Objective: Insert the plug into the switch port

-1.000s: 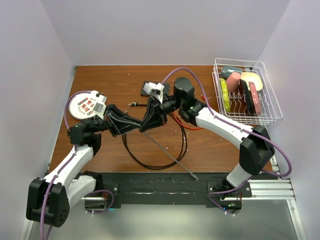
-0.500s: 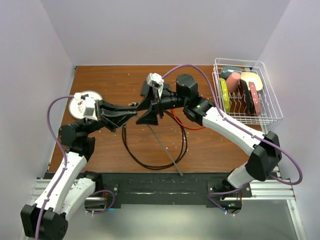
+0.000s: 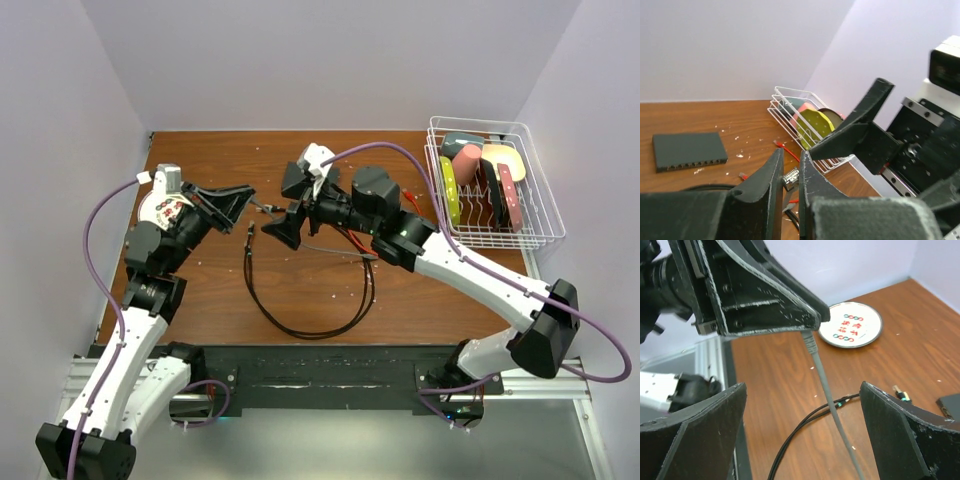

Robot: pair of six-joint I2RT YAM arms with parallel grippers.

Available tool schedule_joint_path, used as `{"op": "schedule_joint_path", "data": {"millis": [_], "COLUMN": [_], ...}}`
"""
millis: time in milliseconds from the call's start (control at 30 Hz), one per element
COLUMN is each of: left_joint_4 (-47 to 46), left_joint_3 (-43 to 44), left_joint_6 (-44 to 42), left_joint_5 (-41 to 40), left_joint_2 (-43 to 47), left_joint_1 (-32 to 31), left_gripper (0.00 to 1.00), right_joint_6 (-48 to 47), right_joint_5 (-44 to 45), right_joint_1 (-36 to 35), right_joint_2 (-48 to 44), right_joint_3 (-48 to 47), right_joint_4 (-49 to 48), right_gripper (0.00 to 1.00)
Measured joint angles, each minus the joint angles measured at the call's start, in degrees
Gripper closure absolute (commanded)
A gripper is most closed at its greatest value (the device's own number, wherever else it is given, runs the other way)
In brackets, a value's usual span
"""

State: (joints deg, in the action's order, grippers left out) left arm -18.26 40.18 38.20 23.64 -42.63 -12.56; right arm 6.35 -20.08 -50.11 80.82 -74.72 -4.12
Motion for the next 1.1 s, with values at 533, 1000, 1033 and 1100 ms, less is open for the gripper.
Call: {"op": "schedule_joint_path", "data": {"millis": [533, 1000, 1033, 1100], "left_joint_4": [1.1, 0.6, 0.6, 0.7], "left_joint_3": [0.0, 0.0, 0.0, 0.1], "left_joint_6": [4.5, 3.9, 3.5, 2.5], "left_joint_5": [-2.2, -1.9, -2.1, -2.1], "left_joint_2": [-1.0, -2.4, -2.5, -2.7], "left_joint_1": [0.0, 0.2, 0.3, 0.5], "left_gripper": [1.00, 1.00, 1.00, 0.69], "right_joint_6": [-0.5, -0.8, -0.9, -1.1], "right_joint_5": [7.5, 5.5, 5.3, 5.3], "right_joint_1": [-1.6, -2.3, -2.2, -2.1], "right_joint_2": [8.9, 10.1, 10.6, 11.1], "right_joint_3": [-1.9, -6.4, -7.0, -7.6], "right_joint_4": [-3.5, -5.8, -5.4, -4.9], "right_gripper": [0.15, 1.00, 1.00, 1.00]}}
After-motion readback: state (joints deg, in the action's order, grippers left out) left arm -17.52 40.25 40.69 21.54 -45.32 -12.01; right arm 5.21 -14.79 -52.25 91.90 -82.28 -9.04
